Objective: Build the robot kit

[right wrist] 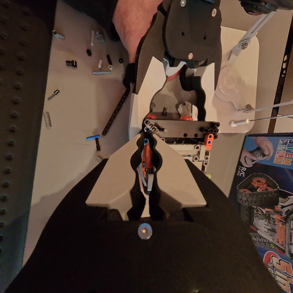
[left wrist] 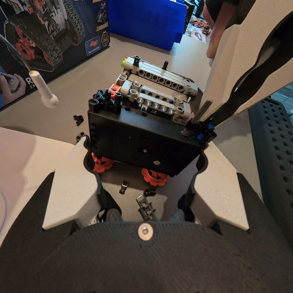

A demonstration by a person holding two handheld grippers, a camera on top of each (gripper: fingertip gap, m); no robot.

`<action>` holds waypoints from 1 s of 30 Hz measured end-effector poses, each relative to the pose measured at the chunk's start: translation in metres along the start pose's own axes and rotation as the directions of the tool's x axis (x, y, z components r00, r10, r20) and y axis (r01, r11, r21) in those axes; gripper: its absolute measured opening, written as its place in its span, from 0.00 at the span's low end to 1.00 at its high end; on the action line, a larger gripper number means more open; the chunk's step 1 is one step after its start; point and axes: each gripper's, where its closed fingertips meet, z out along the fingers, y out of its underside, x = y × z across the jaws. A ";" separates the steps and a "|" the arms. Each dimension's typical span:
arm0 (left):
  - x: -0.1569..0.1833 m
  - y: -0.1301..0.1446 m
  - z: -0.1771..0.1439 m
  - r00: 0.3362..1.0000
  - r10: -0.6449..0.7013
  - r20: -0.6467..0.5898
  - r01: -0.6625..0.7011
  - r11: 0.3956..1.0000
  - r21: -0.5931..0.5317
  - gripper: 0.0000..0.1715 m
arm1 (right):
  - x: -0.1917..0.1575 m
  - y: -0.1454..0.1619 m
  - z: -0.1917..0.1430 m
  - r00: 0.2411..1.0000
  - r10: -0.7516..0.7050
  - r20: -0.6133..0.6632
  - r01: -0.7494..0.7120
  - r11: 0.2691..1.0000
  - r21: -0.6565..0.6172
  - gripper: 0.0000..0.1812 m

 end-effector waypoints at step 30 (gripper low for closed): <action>-0.003 0.000 -0.001 1.000 0.005 -0.004 -0.005 1.000 0.004 0.77 | 0.004 -0.020 0.004 1.000 -0.019 0.009 0.019 0.999 0.044 0.02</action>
